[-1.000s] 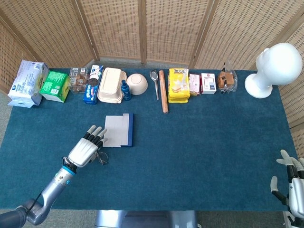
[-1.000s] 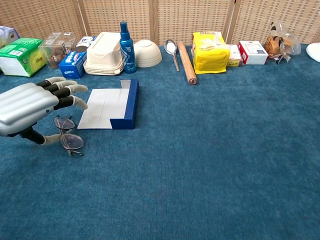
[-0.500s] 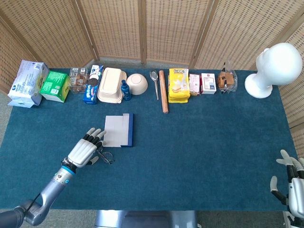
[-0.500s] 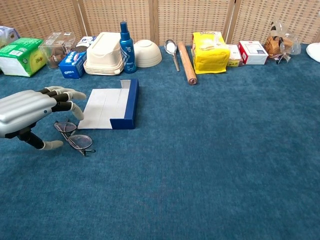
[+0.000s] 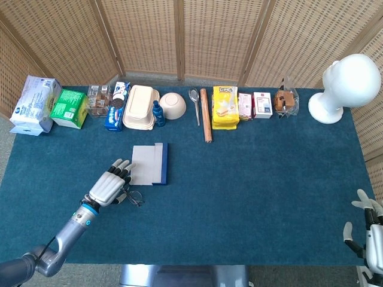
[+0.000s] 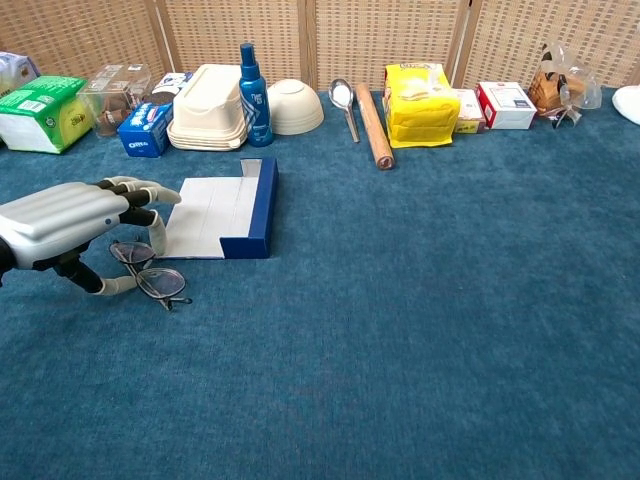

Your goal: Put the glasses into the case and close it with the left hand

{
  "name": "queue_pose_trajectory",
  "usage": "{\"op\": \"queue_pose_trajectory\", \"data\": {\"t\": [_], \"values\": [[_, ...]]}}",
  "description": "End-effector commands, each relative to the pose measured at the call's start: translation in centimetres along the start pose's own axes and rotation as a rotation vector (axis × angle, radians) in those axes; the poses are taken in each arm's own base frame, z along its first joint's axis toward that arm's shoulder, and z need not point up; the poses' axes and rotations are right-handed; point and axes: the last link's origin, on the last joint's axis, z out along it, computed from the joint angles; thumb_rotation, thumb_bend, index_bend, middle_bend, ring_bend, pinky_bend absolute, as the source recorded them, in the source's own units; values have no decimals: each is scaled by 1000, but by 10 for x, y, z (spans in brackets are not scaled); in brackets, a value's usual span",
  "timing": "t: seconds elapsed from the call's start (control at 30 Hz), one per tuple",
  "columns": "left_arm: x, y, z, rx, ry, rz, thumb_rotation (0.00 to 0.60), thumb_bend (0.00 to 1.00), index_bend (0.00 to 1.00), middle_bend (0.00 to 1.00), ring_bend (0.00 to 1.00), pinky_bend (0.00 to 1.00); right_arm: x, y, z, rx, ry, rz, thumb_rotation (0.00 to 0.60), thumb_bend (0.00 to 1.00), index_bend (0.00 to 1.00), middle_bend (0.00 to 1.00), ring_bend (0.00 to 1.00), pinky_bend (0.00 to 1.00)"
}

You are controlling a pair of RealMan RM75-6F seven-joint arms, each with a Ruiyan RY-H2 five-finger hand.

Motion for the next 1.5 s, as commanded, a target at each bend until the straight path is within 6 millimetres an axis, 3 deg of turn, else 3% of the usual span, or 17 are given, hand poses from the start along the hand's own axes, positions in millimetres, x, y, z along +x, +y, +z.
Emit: {"op": "queue_pose_trajectory", "data": {"t": [0.03,0.33,0.57,1.17,1.5], "values": [[0,0,2,-1,-3,1,600,311,397,92,0,0,1,1,-1,-4,4,-1,600,541,78,293,155,95],[3,3,4,-24,-1,0,600,403,411,89,0,0,2,4,-4,-15,7,0,600,530,80,293,155,95],[1,4,3,-29,-14,5,600,420,462,92,0,0,2,5,-4,-18,6,-1,600,522,81,293,155,96],[4,1,2,-16,2,9,600,461,681,160,0,0,5,7,-9,-18,14,7,600,491,87,293,155,96],[38,-9,22,-46,69,34,600,454,678,167,0,0,5,6,-9,-21,26,9,600,488,86,293,155,95]]}}
